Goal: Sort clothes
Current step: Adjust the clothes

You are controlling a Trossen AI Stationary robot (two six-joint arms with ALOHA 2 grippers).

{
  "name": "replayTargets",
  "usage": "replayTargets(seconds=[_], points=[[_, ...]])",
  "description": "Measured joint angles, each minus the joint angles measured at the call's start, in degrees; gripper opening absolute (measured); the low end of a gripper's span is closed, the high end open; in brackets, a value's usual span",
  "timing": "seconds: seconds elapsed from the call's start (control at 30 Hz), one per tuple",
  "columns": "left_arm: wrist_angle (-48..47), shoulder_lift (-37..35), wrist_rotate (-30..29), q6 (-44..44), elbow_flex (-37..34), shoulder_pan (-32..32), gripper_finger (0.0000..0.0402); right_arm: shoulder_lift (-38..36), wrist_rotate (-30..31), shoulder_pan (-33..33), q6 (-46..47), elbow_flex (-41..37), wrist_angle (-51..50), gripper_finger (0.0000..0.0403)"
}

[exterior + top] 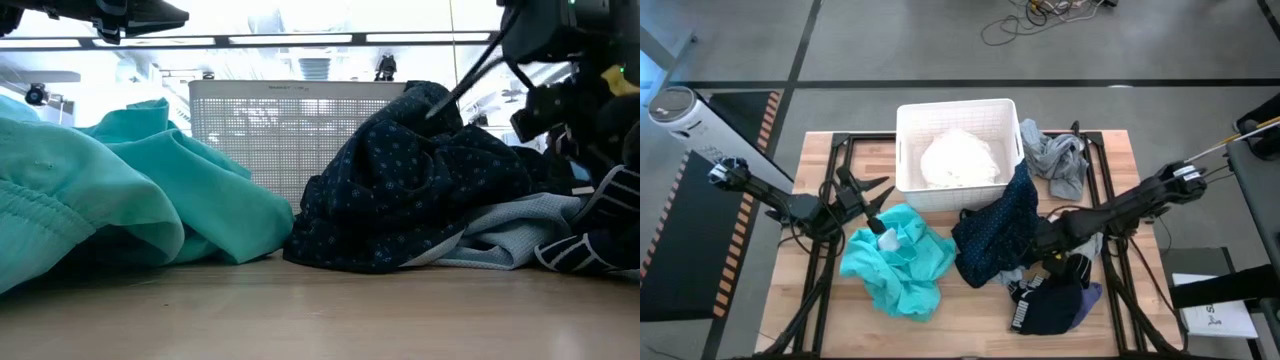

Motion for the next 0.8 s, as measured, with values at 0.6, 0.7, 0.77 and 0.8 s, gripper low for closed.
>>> replayTargets(seconds=[0.6,0.7,0.77,0.8], points=[[-0.02,-0.04,0.0,0.02,0.0,0.0,0.0114,2.64,-0.22,-0.31,-6.32,6.4,-4.1,0.0011],[-0.02,-0.04,0.0,0.02,0.0,0.01,0.0114,2.64,-0.29,-0.94,-8.72,11.9,-8.91,0.0003],[-0.02,-0.04,0.0,0.02,0.0,0.0,0.0114,2.66,-0.54,-1.53,-10.02,15.95,-13.39,0.0003],[-0.02,-0.04,0.0,0.02,0.0,0.01,0.0114,2.64,-0.58,-1.9,-10.57,18.01,-15.66,0.0002]])
